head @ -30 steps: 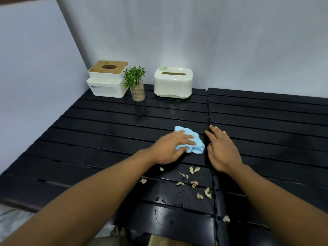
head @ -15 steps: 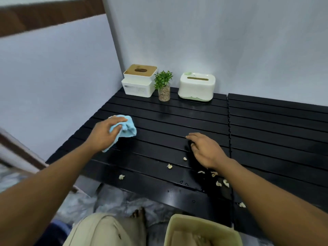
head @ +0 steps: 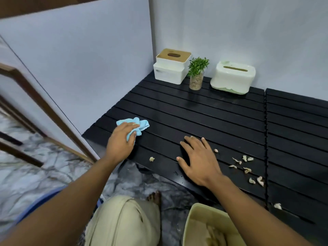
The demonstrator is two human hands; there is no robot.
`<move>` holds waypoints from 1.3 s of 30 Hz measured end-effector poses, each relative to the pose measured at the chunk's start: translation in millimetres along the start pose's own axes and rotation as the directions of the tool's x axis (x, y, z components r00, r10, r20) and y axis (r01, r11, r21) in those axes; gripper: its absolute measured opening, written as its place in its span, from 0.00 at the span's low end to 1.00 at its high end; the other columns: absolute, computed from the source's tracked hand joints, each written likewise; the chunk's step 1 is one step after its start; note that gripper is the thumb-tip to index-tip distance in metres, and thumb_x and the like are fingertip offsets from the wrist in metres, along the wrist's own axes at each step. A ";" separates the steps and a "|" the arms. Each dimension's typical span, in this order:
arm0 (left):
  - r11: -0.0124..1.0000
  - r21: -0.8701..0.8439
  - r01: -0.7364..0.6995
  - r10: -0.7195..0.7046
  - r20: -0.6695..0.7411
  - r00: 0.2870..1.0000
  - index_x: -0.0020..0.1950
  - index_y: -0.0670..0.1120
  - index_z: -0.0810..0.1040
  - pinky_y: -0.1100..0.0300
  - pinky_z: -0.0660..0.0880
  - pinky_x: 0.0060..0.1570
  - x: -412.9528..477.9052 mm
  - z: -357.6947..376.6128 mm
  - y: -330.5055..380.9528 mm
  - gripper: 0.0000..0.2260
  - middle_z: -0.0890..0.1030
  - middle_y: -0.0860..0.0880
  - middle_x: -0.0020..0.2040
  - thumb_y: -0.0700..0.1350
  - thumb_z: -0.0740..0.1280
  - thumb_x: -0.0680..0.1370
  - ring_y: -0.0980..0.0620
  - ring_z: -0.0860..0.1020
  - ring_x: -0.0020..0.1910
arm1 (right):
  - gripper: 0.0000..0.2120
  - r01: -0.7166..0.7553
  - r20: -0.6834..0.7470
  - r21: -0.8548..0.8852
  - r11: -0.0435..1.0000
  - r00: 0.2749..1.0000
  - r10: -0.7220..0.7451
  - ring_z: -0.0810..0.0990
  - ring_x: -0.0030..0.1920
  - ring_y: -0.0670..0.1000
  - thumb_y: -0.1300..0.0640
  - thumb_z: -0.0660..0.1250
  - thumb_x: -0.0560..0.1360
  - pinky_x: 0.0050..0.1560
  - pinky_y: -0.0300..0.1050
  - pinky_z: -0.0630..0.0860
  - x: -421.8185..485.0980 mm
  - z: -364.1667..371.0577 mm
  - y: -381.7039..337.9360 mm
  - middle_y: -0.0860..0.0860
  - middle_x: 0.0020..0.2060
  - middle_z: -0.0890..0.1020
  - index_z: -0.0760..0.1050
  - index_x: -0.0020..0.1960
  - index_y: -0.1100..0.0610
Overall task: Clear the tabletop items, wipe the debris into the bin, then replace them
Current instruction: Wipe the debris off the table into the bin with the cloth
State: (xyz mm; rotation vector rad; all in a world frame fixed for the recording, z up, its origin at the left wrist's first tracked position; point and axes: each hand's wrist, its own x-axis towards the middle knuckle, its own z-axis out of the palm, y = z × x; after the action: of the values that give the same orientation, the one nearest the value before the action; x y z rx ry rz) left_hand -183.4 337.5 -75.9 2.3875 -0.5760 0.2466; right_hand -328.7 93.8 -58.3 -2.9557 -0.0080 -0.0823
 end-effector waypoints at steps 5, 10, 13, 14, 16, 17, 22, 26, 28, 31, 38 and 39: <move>1.000 0.010 -0.008 0.007 0.074 0.997 0.60 0.48 0.80 0.67 0.63 0.59 -19.5 21.1 43.5 0.16 0.78 0.52 0.60 0.47 0.58 0.77 0.51 0.73 0.61 | 0.32 0.003 0.021 -0.053 0.999 1.000 -0.002 0.58 0.75 0.53 0.35 0.48 0.75 0.76 0.59 0.44 -9.8 -2.9 10.4 0.50 0.74 0.65 0.63 0.74 0.49; 0.998 -0.039 -0.050 0.054 0.100 0.993 0.60 0.45 0.79 0.55 0.67 0.64 -47.2 57.7 115.5 0.20 0.78 0.47 0.60 0.49 0.53 0.77 0.47 0.72 0.61 | 0.34 -0.090 -0.011 -0.034 0.995 0.996 0.089 0.56 0.76 0.52 0.35 0.48 0.73 0.76 0.59 0.41 -24.8 -10.1 22.9 0.50 0.73 0.66 0.61 0.74 0.51; 0.995 -0.073 -0.075 0.085 0.146 0.986 0.61 0.45 0.79 0.51 0.67 0.66 -57.2 79.6 155.4 0.21 0.77 0.47 0.61 0.49 0.53 0.77 0.47 0.71 0.63 | 0.37 -0.117 -0.016 -0.020 0.993 0.993 0.117 0.55 0.76 0.52 0.36 0.48 0.71 0.76 0.58 0.41 -34.0 -11.2 31.3 0.50 0.73 0.65 0.60 0.74 0.53; 0.992 -0.095 -0.083 0.099 0.173 0.980 0.61 0.45 0.79 0.52 0.66 0.66 -56.9 82.7 161.3 0.20 0.77 0.47 0.62 0.48 0.54 0.77 0.48 0.70 0.64 | 0.37 -0.121 -0.020 -0.018 0.992 0.992 0.121 0.55 0.76 0.52 0.36 0.48 0.71 0.76 0.58 0.42 -36.7 -11.3 33.8 0.50 0.73 0.65 0.59 0.75 0.54; 0.985 -0.154 -0.073 0.102 0.187 0.977 0.61 0.46 0.79 0.57 0.67 0.65 -45.6 75.7 155.8 0.16 0.77 0.49 0.62 0.45 0.57 0.78 0.51 0.72 0.63 | 0.38 -0.128 -0.030 -0.022 0.992 0.991 0.127 0.55 0.76 0.52 0.35 0.49 0.71 0.76 0.58 0.43 -39.5 -11.0 36.2 0.50 0.73 0.65 0.59 0.75 0.55; 0.981 -0.175 -0.079 0.109 0.170 0.979 0.60 0.46 0.79 0.60 0.67 0.64 -36.3 65.4 146.0 0.15 0.78 0.50 0.60 0.44 0.58 0.78 0.51 0.73 0.62 | 0.37 -0.122 -0.034 -0.028 0.992 0.992 0.121 0.55 0.76 0.52 0.35 0.50 0.71 0.76 0.58 0.43 -40.2 -10.5 36.2 0.51 0.74 0.65 0.59 0.75 0.54; 0.992 -0.083 -0.092 0.092 -0.002 0.996 0.57 0.45 0.80 0.62 0.68 0.60 23.6 -15.7 69.1 0.12 0.81 0.48 0.57 0.40 0.62 0.77 0.50 0.77 0.57 | 0.37 -0.042 -0.057 -0.056 0.998 0.998 0.039 0.55 0.77 0.51 0.34 0.52 0.73 0.75 0.60 0.42 -33.7 -10.4 31.2 0.50 0.74 0.65 0.57 0.76 0.53; 0.990 0.122 -0.066 0.064 0.027 0.998 0.57 0.45 0.80 0.60 0.68 0.57 40.3 -63.7 -11.7 0.13 0.81 0.47 0.58 0.43 0.59 0.77 0.47 0.77 0.56 | 0.34 0.048 -0.022 -0.100 0.994 0.998 -0.051 0.60 0.75 0.51 0.37 0.50 0.74 0.75 0.59 0.39 -15.3 -14.1 24.2 0.51 0.72 0.68 0.61 0.74 0.54; 0.987 0.163 -0.010 0.001 0.052 0.999 0.57 0.44 0.80 0.59 0.67 0.57 34.6 -62.5 -43.7 0.15 0.81 0.45 0.57 0.44 0.58 0.76 0.44 0.77 0.57 | 0.33 0.058 -0.011 -0.096 0.994 0.998 -0.060 0.61 0.75 0.51 0.38 0.48 0.75 0.76 0.59 0.40 -5.5 -14.0 21.9 0.51 0.72 0.67 0.60 0.75 0.54; 0.989 0.130 0.073 -0.072 -0.010 0.997 0.57 0.42 0.80 0.56 0.67 0.60 28.0 -40.8 -56.0 0.16 0.81 0.43 0.58 0.44 0.57 0.77 0.43 0.76 0.58 | 0.31 0.060 -0.008 -0.095 0.994 0.998 -0.061 0.61 0.74 0.50 0.41 0.46 0.76 0.76 0.58 0.41 5.7 -14.8 24.1 0.50 0.73 0.67 0.61 0.75 0.54; 0.996 0.038 -0.078 0.073 0.121 0.990 0.60 0.46 0.80 0.58 0.66 0.65 7.8 13.9 11.8 0.16 0.78 0.48 0.60 0.48 0.58 0.77 0.47 0.74 0.61 | 0.32 -0.005 -0.001 -0.065 0.998 1.000 0.005 0.63 0.73 0.48 0.43 0.40 0.74 0.76 0.54 0.37 17.6 -16.7 36.4 0.49 0.71 0.68 0.63 0.73 0.52; 0.991 -0.021 -0.134 0.136 0.162 0.977 0.59 0.46 0.80 0.56 0.67 0.66 1.3 25.0 29.3 0.16 0.78 0.49 0.60 0.49 0.58 0.77 0.49 0.74 0.62 | 0.32 -0.019 -0.007 -0.053 0.998 1.000 0.019 0.63 0.73 0.48 0.43 0.40 0.74 0.76 0.53 0.37 17.0 -16.2 37.1 0.49 0.71 0.69 0.63 0.73 0.52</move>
State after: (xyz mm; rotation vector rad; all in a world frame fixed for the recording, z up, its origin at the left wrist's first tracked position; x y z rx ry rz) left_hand -195.2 300.8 -78.1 2.3761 -0.8154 0.1065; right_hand -312.3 54.4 -48.2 -3.0076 0.0238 -0.0901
